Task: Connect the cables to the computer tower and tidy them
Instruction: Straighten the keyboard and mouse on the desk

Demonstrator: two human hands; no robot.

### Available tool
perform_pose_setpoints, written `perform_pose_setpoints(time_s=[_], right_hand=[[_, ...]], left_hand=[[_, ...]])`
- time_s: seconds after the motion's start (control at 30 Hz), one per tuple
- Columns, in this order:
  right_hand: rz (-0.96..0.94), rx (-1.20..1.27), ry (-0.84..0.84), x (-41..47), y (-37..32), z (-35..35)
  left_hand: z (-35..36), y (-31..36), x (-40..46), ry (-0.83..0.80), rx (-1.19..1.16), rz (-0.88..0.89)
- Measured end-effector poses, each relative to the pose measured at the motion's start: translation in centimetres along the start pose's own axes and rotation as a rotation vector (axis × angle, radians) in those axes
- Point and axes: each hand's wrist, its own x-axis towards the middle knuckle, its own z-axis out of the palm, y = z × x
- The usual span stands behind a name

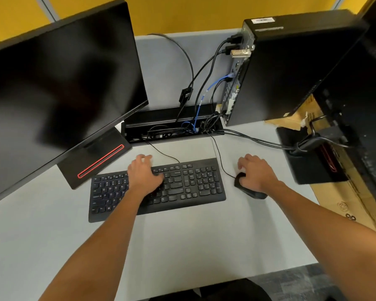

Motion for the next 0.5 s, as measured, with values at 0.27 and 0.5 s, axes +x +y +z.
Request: perform_pose_setpoints(time_s=[0.27, 0.5], right_hand=[[0.089, 0.116, -0.132, -0.4, 1.5, 3.0], [0.277, 0.398, -0.015, 1.9, -3.0, 3.3]], left_hand=[[3.0, 5.4, -0.1, -0.259, 0.160, 0.221], [3.5, 6.2, -0.2, -0.350, 0.249, 0.176]])
